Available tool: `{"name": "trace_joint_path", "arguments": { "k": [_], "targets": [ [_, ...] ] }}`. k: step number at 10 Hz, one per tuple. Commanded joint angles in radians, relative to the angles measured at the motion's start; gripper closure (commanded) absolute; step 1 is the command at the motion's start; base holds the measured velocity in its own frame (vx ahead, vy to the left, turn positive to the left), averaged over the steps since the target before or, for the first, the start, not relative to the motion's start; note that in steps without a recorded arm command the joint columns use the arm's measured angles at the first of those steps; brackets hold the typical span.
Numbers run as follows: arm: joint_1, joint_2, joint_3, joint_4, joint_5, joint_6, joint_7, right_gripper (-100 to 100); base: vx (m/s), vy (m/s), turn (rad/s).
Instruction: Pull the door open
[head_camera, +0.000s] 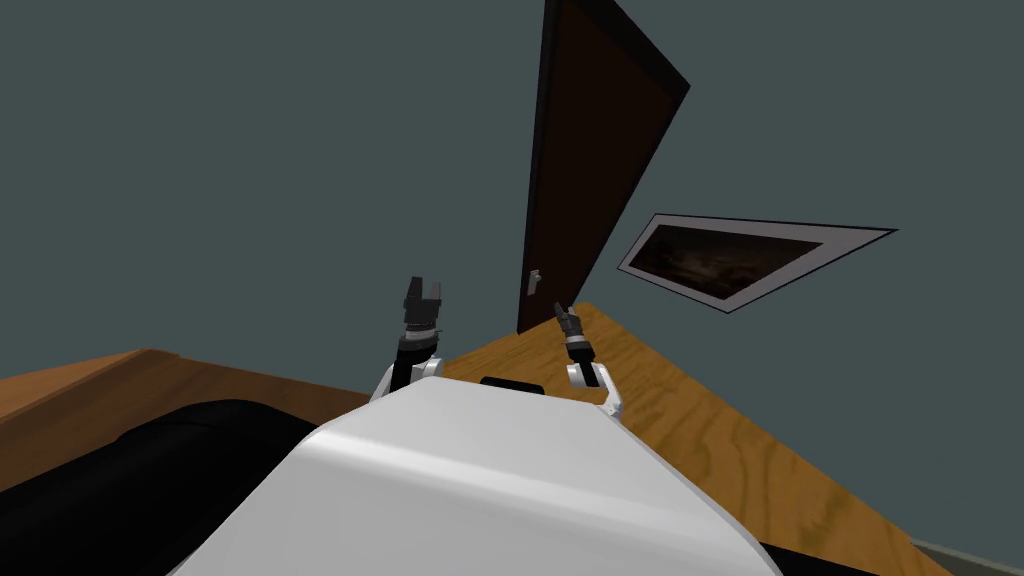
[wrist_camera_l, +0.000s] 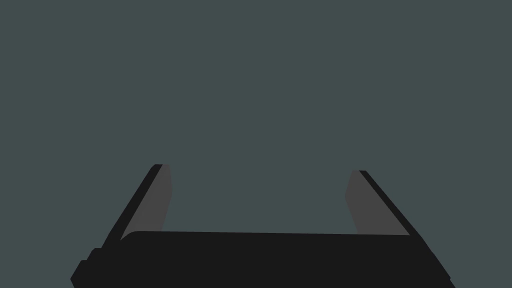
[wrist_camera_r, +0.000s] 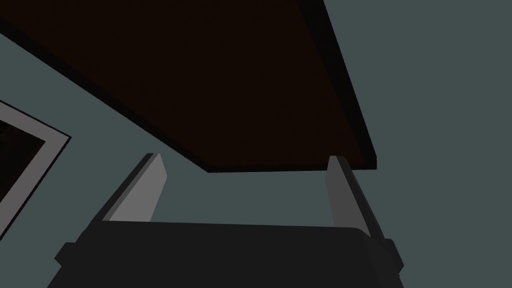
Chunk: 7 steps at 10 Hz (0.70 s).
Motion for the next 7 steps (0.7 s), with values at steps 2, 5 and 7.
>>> {"name": "trace_joint_path", "arguments": {
  "k": [2, 5, 7],
  "targets": [
    [-0.024, -0.006, 0.009, 0.044, 0.025, 0.000, 0.032, -100, 0.084, -0.052, 0.093],
    [-0.049, -0.014, 0.019, 0.092, 0.053, 0.000, 0.065, -100, 0.086, -0.054, 0.078],
    [-0.065, -0.019, 0.026, 0.122, 0.070, -0.001, 0.086, -100, 0.080, -0.066, 0.080]
  ]
}}
